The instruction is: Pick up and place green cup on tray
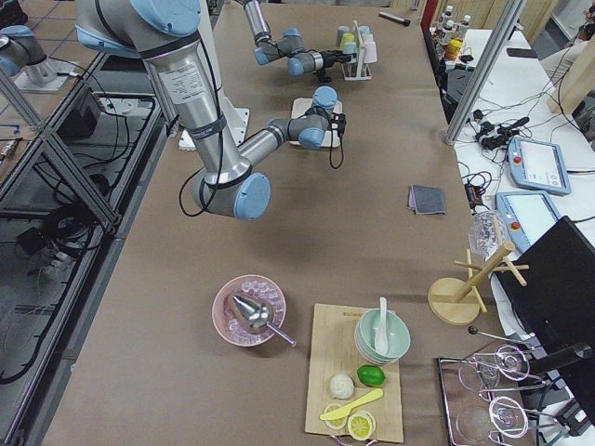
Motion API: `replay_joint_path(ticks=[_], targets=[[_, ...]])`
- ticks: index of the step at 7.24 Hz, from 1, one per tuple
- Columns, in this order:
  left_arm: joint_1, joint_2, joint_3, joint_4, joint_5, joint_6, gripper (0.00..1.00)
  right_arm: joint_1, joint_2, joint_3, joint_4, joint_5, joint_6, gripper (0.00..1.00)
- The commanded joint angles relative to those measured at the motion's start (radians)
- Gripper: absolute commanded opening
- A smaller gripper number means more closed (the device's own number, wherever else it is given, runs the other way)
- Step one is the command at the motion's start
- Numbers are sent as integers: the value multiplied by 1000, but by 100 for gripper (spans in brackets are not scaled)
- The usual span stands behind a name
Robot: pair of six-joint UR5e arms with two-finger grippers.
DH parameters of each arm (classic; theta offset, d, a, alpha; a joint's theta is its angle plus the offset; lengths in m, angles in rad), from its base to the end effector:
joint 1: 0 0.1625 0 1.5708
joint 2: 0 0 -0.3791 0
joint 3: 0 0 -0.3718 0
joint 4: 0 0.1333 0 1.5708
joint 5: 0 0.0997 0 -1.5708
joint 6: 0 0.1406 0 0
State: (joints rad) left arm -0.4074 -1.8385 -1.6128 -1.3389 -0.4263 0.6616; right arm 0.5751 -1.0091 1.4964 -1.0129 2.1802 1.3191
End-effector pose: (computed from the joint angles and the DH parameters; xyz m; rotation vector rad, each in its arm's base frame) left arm 0.4091 -0.4611 0.4650 0.3962 -1.2317 1.5552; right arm -0.5420 -0.4143 0.2809 -0.0989 -1.1426 -0.0311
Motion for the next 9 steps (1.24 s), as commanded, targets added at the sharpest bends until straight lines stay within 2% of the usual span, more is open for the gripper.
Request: replay_joint_path(ticks=[1,2,3,5,7,9], targets=[[-16,1,-22,-82,1,183,36,52,-6,8,1,35,-9,100],[-25,11,-47,-147,0,310,35,92,-29,18,1,64,-30,100],[-27,19,-68,-182,1,396,34,138,-69,45,-9,73,-132,100],[-24,71,-157,-184,7,484,30,230,-187,106,-35,139,-340,100],[-19,134,-264,-184,8,487,26,377,-273,136,-167,225,-671,100],[-21,162,-370,-232,3,503,25,487,-397,244,-380,245,-1014,100]])
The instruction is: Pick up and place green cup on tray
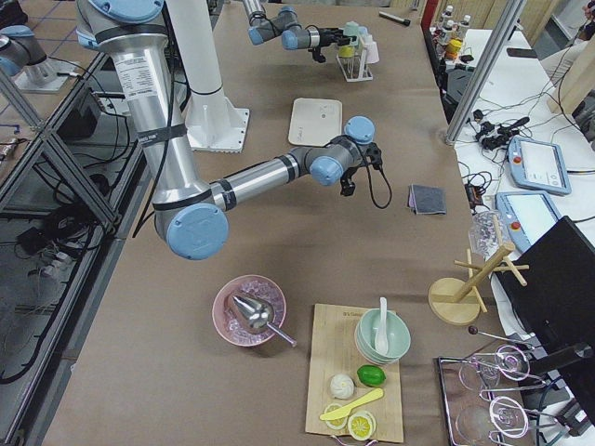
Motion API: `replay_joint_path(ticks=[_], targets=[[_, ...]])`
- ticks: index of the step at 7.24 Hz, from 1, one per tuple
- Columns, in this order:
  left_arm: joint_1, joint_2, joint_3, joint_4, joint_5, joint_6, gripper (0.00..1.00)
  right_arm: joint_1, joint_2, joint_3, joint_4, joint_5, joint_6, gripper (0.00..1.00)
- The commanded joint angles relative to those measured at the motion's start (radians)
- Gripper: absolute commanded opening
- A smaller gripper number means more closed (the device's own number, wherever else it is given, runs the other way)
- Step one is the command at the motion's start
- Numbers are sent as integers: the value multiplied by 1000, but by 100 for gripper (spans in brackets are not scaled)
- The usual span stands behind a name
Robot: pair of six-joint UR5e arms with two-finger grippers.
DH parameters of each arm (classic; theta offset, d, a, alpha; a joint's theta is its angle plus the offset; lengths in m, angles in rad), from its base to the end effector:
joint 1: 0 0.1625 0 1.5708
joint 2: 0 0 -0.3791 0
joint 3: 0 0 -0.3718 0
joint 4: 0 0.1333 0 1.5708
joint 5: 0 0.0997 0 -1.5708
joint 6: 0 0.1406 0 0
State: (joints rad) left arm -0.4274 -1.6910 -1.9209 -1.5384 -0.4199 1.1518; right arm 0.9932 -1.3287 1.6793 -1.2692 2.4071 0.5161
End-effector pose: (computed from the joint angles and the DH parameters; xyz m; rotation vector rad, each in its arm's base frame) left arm 0.3388 -0.4419 0.3800 0.4462 -1.3189 1.7308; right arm -0.2905 -0.4988 0.4172 0.1050 -1.0087 -0.3286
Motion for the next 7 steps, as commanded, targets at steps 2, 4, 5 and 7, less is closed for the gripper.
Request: replay_joint_path(ticks=[2,4,5,7], targets=[[1,2,-66,-340,-20,28,25,108,-200,153,-191,26,-292,100],[-1,-51,-49,-663,-231,5,25,201,-275,149,-206,24,-436,100],[-1,-87,-15,-762,-334,-120,25,273,-277,149,-292,17,-511,100],[-4,-180,63,-851,-536,-611,22,407,-265,148,-506,-43,-713,100]])
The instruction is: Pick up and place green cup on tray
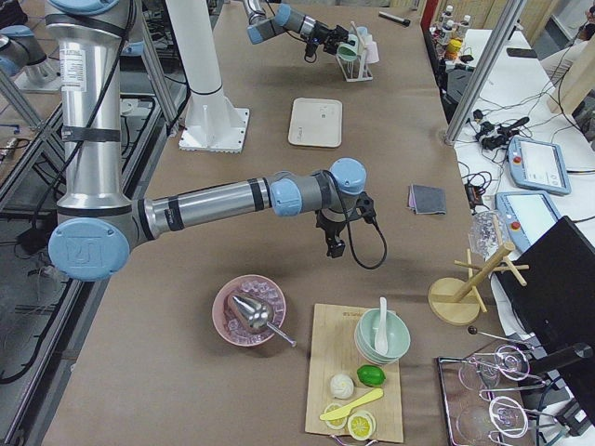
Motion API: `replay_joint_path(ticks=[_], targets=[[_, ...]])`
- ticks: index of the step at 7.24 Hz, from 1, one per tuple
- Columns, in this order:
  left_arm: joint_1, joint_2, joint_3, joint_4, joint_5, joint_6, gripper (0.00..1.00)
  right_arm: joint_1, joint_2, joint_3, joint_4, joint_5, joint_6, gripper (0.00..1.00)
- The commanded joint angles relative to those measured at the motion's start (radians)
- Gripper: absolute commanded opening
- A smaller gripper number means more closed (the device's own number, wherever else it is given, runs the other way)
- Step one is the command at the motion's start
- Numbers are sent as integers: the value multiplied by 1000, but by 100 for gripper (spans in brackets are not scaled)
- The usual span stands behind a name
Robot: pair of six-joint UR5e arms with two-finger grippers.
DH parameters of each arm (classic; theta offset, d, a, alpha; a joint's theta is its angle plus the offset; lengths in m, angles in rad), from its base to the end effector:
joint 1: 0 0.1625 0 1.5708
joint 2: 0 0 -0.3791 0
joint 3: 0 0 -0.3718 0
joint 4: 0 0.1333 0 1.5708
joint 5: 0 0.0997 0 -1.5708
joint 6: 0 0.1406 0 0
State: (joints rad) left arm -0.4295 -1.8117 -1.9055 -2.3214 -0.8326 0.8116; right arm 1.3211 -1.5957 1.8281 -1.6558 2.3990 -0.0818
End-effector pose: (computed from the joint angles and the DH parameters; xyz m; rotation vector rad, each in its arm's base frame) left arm 0.3846 -0.4268 0.2567 1.4236 -0.4326 1.1255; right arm -0.0861 -0.4579 0.5353 0.0695 -0.8405 -0.3728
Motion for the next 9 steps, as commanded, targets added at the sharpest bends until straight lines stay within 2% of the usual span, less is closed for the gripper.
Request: replay_joint_path(ticks=[1,2,4,5,6,7,8,9], targets=[[-2,-105,110,-173,-254,-472,22,122,-24,-7,-131,-70,-178,100],[-2,-165,200,-279,-349,-652,22,171,-44,-48,-122,-76,-212,100],[-2,-207,334,-535,-481,-905,19,216,-76,-117,-117,-67,-240,99],[8,-237,446,-703,-496,-1010,19,243,-78,-150,-117,-63,-240,99],[46,-242,500,-808,-499,-1094,18,254,-76,-153,-121,-61,-236,99],[51,-245,534,-869,-538,-1138,18,256,-78,-153,-130,-63,-234,99],[51,-271,622,-956,-613,-1161,18,257,-79,-155,-130,-64,-233,99],[51,-274,635,-964,-632,-1199,18,257,-78,-153,-131,-64,-219,99]])
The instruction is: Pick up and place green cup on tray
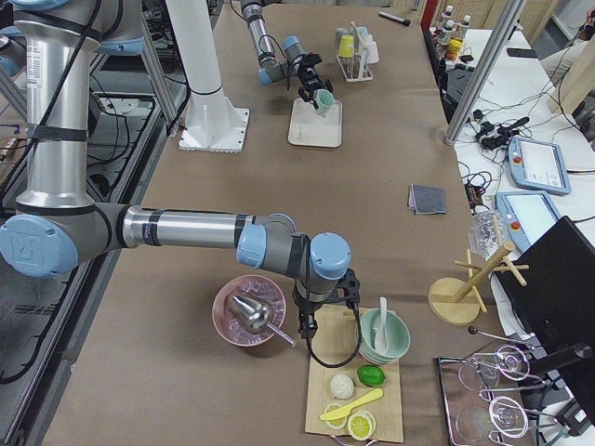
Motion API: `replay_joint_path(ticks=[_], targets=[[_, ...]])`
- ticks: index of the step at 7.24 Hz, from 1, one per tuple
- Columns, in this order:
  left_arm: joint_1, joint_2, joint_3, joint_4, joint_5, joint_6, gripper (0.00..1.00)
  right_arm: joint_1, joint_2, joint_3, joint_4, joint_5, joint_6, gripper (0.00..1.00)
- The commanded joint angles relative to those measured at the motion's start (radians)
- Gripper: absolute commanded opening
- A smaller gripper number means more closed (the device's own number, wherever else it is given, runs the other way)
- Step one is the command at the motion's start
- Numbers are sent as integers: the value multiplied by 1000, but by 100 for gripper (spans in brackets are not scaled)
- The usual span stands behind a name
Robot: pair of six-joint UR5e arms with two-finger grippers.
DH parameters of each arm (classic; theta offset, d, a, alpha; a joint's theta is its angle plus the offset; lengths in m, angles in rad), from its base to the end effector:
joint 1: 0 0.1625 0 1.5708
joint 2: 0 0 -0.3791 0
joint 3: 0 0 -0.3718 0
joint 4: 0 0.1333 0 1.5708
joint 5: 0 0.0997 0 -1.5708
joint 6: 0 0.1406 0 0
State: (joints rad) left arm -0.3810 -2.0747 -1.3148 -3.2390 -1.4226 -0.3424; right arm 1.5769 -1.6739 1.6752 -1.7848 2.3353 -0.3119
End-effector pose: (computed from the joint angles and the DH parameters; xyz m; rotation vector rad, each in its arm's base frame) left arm 0.5374 -0.3812 0.2624 1.4629 1.2675 0.4279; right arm 0.0385 -0.4086 0.6593 -0.0792 -0.7853 -0.2085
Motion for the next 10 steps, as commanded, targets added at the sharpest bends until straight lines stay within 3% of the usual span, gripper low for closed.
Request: replay_joint_path(ticks=[1,8,9,10], targets=[[2,-18,58,-45,-39,-41,18,0,-4,0,-2,-2,43,99],[10,-41,115,-4,-44,-33,23,3,3,4,7,-13,126,100],[11,-44,117,-4,-44,-33,30,3,3,4,10,-13,125,100],[13,-47,120,-4,-45,-32,45,2,2,1,11,-13,125,100]])
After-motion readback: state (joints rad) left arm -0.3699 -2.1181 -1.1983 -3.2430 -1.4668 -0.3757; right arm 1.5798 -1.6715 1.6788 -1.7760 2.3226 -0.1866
